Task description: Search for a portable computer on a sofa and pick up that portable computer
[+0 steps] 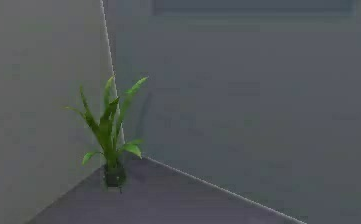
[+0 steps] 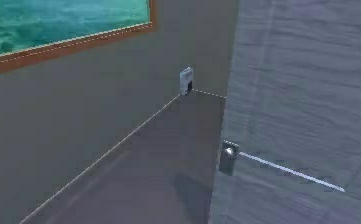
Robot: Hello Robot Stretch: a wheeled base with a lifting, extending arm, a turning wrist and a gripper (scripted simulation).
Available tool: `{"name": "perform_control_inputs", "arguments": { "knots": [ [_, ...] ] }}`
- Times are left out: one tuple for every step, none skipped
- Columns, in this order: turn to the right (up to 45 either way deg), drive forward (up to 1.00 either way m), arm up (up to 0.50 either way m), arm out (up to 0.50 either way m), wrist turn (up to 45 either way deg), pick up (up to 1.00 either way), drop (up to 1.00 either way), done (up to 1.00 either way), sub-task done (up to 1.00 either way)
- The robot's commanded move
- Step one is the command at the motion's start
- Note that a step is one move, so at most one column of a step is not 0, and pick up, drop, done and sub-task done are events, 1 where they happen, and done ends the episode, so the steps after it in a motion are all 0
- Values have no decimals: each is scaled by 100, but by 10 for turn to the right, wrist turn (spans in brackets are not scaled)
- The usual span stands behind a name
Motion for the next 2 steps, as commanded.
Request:
{"name": "perform_control_inputs", "arguments": {
  "knots": [
    [-450, 0, 0, 0, 0, 0, 0, 0, 0],
    [-150, 0, 0, 0, 0, 0, 0, 0, 0]
  ]
}}
